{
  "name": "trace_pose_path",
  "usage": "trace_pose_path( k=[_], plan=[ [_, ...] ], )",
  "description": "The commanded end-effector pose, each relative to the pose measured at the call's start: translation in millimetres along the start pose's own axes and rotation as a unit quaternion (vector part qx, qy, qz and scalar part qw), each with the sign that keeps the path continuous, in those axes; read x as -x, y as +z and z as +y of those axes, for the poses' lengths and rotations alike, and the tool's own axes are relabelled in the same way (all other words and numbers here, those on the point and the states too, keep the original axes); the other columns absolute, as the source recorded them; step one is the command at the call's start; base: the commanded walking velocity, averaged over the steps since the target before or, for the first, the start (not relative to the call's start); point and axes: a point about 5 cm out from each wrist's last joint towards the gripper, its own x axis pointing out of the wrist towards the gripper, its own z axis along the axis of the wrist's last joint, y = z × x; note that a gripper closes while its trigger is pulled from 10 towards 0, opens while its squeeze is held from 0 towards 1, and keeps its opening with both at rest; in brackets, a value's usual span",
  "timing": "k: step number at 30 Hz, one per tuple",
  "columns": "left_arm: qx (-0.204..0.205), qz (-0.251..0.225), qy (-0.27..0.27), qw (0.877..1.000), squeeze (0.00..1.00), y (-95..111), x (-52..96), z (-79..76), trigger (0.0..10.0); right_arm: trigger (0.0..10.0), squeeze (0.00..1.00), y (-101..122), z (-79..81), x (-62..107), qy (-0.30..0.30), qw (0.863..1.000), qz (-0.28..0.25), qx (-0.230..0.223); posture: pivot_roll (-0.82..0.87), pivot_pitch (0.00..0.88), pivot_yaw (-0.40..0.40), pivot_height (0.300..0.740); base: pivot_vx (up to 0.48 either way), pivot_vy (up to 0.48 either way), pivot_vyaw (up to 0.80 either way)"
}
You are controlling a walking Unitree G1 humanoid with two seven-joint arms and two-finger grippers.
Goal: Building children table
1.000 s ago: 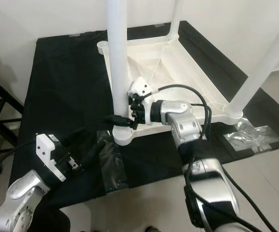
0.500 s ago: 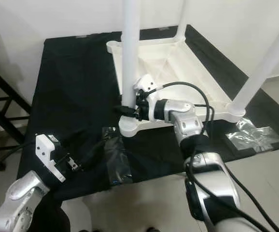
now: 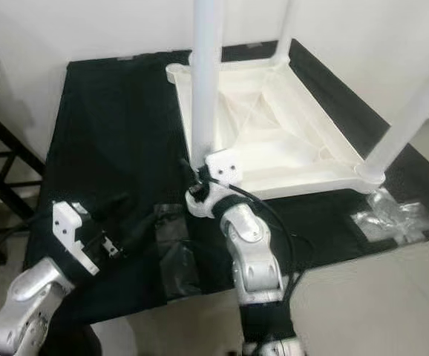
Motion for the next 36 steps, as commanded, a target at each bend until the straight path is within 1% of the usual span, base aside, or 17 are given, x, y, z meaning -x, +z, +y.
trace_pose_path(
  k=[1,3,4,7,8,9,11,13,14,15,17,21,26,27,32,33,36],
  plan=[
    [-0.002,0.008,0.005,1.0,0.0,-3.0,3.5,2.0,10.0,10.0,0.0,-47.6,-6.3,10.7,-0.023,0.993,0.11,-0.033,-0.06,0.2,0.032,0.74,0.0,0.0,0.0],
    [-0.004,0.007,0.009,1.0,0.0,-3.0,3.5,2.8,10.0,10.0,0.0,-44.6,-8.4,8.6,-0.014,0.994,0.102,-0.042,-0.05,0.192,0.034,0.74,0.0,0.0,0.0],
    [-0.005,0.007,0.01,1.0,0.0,-2.9,3.7,3.3,10.0,10.0,1.0,-36.7,-11.3,6.8,0.0,0.995,0.088,-0.05,-0.04,0.188,0.036,0.74,0.0,0.0,0.0],
    [-0.006,0.008,0.009,1.0,0.0,-3.0,3.8,3.4,10.0,10.0,1.0,-28.0,-14.5,4.5,0.023,0.995,0.074,-0.061,-0.04,0.188,0.036,0.74,0.0,0.0,0.0],
    [-0.005,0.009,0.008,1.0,0.0,-3.7,3.8,3.0,10.0,10.0,1.0,-10.5,-24.3,0.0,0.095,0.993,0.047,-0.052,-0.03,0.177,0.038,0.74,0.0,0.0,0.0],
    [-0.005,0.009,0.008,1.0,0.0,-3.7,3.8,3.0,10.0,10.0,1.0,-10.5,-24.3,0.0,0.095,0.993,0.047,-0.052,-0.03,0.177,0.038,0.74,0.0,0.0,0.0],
    [-0.005,0.01,0.005,1.0,0.0,-4.6,3.7,1.9,10.0,10.0,1.0,17.9,-39.3,0.3,0.211,0.977,0.02,-0.001,-0.02,0.175,0.032,0.74,0.0,0.0,0.0],
    [-0.005,0.01,0.005,1.0,0.0,-4.8,3.7,1.4,10.0,10.0,1.0,25.4,-42.6,2.8,0.242,0.97,0.02,0.022,-0.02,0.174,0.031,0.74,0.0,0.0,0.0],
    [-0.005,0.009,0.005,1.0,0.0,-4.9,3.8,1.0,10.0,10.0,0.0,28.8,-48.3,3.7,0.269,0.961,0.031,0.049,-0.02,0.172,0.028,0.74,0.0,0.0,0.0],
    [-0.005,0.009,0.005,1.0,0.0,-4.9,3.8,1.0,10.0,10.0,0.0,28.8,-48.3,3.7,0.269,0.961,0.031,0.049,-0.02,0.172,0.028,0.74,0.0,0.0,0.0],
    [-0.005,0.008,0.006,1.0,0.0,-5.1,4.4,0.0,10.0,10.0,0.0,33.3,-59.4,1.0,0.309,0.947,0.049,0.081,-0.01,0.169,0.025,0.74,0.0,0.0,0.0],
    [-0.006,0.007,0.006,1.0,0.0,-5.4,4.7,-0.4,10.0,10.0,0.0,36.7,-65.2,-2.8,0.329,0.938,0.057,0.092,-0.01,0.169,0.025,0.74,0.0,0.0,0.0],
    [-0.006,0.007,0.005,1.0,0.0,-5.8,5.5,-1.3,10.0,10.0,0.0,41.0,-69.4,-8.8,0.368,0.925,0.061,0.066,0.0,0.167,0.022,0.74,0.0,0.0,0.0],
    [-0.006,0.007,0.005,1.0,0.0,-5.9,6.1,-2.3,10.0,8.2,0.0,40.6,-75.4,-12.7,0.379,0.922,0.068,0.048,0.01,0.166,0.018,0.74,0.0,0.0,0.0],
    [-0.006,0.006,0.005,1.0,0.0,-6.0,6.4,-3.1,10.0,7.6,0.0,40.3,-79.5,-14.8,0.385,0.919,0.073,0.036,0.01,0.166,0.017,0.74,0.0,0.0,0.0],
    [-0.002,0.004,-0.009,1.0,0.0,-5.6,6.8,-6.4,10.0,0.0,0.0,38.8,-85.2,-16.0,0.381,0.921,0.079,0.017,0.01,0.165,0.013,0.74,0.0,0.0,0.0],
    [0.005,0.001,-0.024,1.0,0.0,-5.1,7.7,-10.1,10.0,0.0,0.0,36.9,-91.4,-15.3,0.373,0.924,0.085,0.007,0.01,0.167,0.007,0.74,0.0,0.0,0.0]
  ],
)
